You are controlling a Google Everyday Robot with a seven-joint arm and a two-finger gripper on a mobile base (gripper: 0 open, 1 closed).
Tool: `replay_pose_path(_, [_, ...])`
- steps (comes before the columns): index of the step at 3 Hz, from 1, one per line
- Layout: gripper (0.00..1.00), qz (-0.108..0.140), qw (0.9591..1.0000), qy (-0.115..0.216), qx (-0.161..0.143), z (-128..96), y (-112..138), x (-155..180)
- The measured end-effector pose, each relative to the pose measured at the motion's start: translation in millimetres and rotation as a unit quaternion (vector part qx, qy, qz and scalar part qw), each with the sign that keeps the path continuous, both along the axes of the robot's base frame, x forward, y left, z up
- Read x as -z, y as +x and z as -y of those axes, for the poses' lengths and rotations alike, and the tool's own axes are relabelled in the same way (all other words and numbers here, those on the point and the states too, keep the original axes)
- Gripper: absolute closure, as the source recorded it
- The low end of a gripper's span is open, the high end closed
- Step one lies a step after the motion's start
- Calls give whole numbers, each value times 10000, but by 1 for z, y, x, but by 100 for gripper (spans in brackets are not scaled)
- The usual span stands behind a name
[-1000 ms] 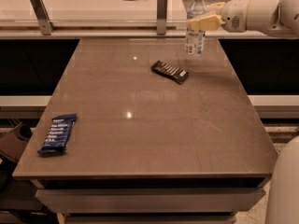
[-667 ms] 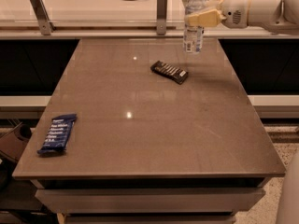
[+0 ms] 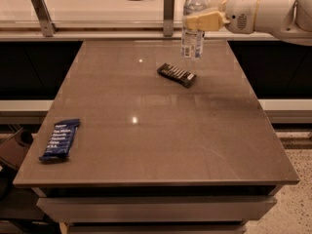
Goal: Move blue plastic bottle near rxbar blueberry
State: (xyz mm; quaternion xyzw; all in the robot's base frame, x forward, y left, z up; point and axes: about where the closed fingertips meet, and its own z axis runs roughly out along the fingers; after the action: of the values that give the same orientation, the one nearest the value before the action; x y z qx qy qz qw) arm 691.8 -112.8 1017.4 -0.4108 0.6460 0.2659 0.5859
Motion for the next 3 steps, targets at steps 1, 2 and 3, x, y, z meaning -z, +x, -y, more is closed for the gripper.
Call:
replay_pose_path(1, [100,122,9999,-3,-42,-34,-36,4])
replay_pose_path(2, [100,-23,9998,-26,-183,-67,-68,24])
replay_pose_path(3, [100,-217,9989,24,-412,-94,-90,39])
